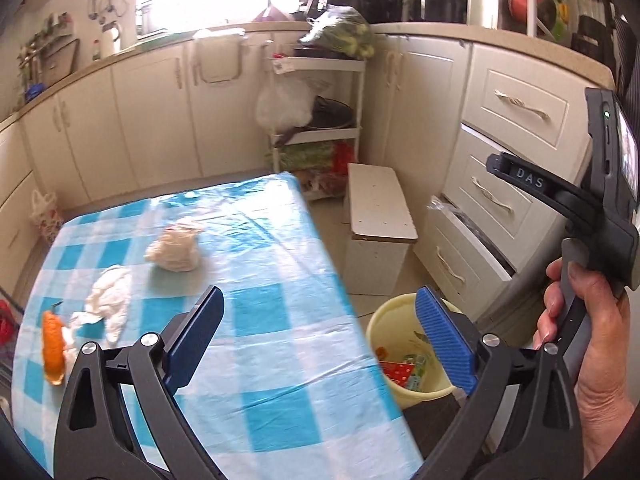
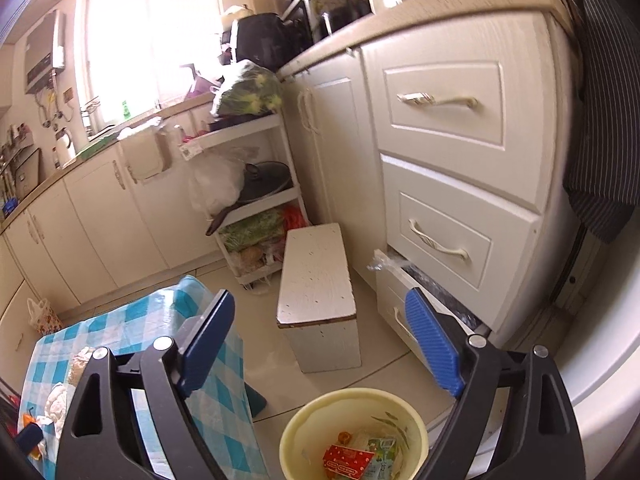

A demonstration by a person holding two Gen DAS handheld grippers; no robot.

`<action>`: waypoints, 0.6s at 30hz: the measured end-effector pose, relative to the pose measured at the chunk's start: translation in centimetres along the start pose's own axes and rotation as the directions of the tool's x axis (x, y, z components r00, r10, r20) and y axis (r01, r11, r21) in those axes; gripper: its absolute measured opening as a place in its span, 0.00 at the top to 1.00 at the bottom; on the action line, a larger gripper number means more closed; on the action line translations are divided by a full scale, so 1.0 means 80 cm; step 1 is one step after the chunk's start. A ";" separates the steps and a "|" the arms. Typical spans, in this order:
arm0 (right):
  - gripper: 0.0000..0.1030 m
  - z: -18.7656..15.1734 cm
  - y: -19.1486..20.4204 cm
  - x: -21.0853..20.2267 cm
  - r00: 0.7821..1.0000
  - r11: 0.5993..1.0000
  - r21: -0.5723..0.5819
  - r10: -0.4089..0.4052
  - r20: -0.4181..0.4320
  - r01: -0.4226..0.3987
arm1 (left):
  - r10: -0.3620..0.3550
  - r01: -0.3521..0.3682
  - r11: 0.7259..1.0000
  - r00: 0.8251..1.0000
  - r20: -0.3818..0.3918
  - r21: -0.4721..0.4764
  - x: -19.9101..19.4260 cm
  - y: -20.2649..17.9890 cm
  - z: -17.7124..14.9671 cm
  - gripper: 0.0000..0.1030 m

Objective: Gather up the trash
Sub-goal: 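Move both empty tools back over the table toward the long orange peel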

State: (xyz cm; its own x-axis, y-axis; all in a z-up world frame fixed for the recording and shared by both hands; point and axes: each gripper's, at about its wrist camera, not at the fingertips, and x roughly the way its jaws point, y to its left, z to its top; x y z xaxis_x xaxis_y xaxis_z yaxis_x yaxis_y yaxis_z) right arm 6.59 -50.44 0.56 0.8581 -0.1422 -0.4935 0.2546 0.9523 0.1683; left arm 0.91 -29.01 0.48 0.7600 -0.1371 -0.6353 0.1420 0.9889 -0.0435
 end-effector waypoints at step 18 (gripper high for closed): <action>0.15 -0.005 0.119 -0.052 0.982 0.974 -0.155 0.176 0.073 -0.163 | 0.093 -0.088 0.993 0.994 0.062 -0.080 -0.075 0.098 -0.010 0.08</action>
State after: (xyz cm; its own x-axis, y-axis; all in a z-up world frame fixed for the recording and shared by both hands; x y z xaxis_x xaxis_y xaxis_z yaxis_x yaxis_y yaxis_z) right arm 5.24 -40.68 3.88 0.9198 0.0077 -0.3923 0.0393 0.9930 0.1117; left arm -3.04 -20.43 3.36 0.8076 -0.0475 -0.5878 0.0230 0.9985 -0.0490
